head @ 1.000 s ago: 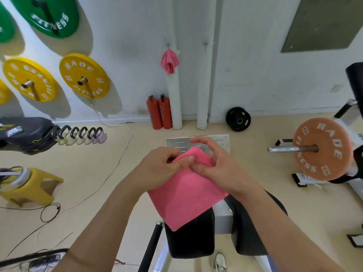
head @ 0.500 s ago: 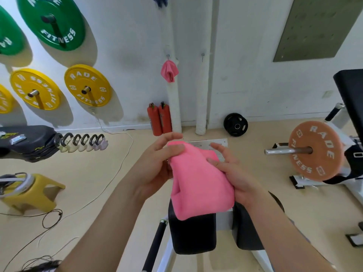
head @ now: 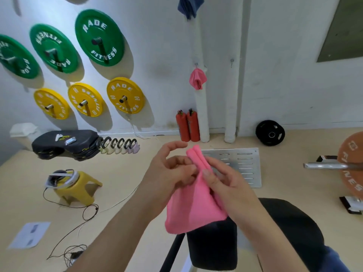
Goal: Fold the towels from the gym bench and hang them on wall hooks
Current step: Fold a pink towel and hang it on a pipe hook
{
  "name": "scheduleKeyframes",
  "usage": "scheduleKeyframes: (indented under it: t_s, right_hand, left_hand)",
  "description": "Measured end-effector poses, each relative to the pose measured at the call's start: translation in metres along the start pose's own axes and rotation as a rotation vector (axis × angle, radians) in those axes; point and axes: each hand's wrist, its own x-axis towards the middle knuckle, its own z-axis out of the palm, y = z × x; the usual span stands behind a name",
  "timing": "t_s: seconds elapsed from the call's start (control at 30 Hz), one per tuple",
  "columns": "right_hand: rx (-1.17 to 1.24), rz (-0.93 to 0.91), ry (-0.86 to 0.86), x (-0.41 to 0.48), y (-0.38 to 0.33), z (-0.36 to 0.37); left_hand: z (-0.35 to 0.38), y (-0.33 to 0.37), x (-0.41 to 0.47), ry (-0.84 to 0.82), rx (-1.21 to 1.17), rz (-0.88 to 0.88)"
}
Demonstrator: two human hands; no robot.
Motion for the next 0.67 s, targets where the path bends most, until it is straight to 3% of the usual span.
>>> scheduleKeyframes:
  t_s: [0.1,0.27,0.47,0.67]
  right_hand:
    - [0.073,0.055,-0.035,0.001,-0.002,0.007]
    - [-0.008,0.058,-0.046,0.023,-0.006,0.045]
    - [-0.02,0.051,-0.039,0.063,-0.003,0.131]
    - [-0.071,0.05,-0.108,0.106,-0.013,0.229]
  left_hand:
    - [-0.014,0.005,0.0,0.016,0.267,0.101]
    - [-0.051,0.017,0.006,0.023,0.432,0.175]
    - [-0.149,0.036,0.019,0.077,0.592,0.278]
    - [-0.276,0.064,0.038,-0.334,0.353,0.11]
